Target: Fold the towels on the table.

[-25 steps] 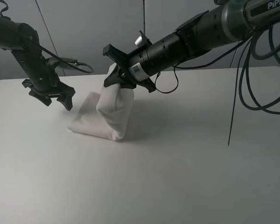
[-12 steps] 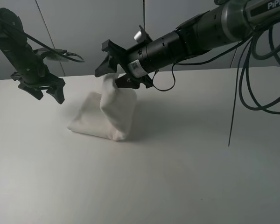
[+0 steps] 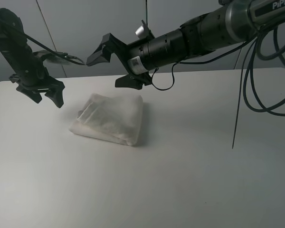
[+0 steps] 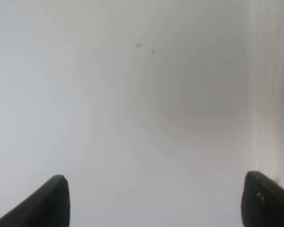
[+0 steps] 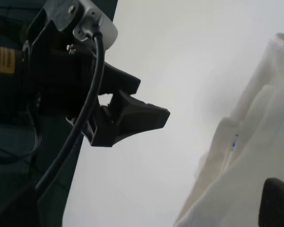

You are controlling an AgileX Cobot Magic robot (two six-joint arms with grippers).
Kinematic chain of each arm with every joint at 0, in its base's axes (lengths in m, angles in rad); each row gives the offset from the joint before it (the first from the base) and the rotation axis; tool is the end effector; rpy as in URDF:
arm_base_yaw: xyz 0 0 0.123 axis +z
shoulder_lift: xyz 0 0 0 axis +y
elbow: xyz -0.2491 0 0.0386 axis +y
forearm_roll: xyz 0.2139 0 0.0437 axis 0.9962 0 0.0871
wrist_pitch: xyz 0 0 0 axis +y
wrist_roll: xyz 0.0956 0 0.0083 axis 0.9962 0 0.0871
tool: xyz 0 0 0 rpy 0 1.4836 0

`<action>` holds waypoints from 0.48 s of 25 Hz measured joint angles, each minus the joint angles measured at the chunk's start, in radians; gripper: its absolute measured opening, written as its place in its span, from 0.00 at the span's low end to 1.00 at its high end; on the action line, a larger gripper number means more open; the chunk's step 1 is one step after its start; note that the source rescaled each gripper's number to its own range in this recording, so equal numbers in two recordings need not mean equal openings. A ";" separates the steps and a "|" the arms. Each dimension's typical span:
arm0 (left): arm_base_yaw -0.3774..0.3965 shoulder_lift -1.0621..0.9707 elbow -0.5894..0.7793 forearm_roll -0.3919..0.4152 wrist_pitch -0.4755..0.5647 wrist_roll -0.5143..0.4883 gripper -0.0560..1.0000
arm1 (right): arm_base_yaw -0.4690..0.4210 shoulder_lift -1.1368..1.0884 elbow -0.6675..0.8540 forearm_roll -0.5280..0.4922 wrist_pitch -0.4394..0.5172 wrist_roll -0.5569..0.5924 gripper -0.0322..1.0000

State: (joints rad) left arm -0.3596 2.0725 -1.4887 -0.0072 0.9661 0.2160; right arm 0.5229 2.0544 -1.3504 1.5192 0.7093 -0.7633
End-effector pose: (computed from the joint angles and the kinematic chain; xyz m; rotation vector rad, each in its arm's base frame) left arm 0.3429 -0.1295 0.1460 0.8557 2.9110 -0.0211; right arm 0.3143 0.2533 0.1757 -0.1735 2.4554 1.4220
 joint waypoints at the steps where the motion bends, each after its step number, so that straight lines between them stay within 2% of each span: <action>1: 0.000 -0.002 0.000 0.007 0.006 -0.002 0.93 | 0.000 -0.002 0.000 -0.021 0.002 0.000 1.00; 4: 0.000 -0.021 0.000 0.007 0.013 -0.002 0.93 | 0.000 -0.024 0.000 -0.126 0.000 -0.004 1.00; 8: 0.000 -0.105 0.000 0.022 0.031 -0.002 0.93 | -0.002 -0.097 0.000 -0.341 -0.036 0.046 1.00; 12: 0.000 -0.237 0.000 0.049 0.052 -0.004 0.93 | -0.012 -0.206 0.000 -0.685 -0.070 0.212 1.00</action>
State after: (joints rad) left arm -0.3596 1.8353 -1.4887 0.0420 1.0183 0.2121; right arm 0.5108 1.8481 -1.3504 0.8345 0.6393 -0.5515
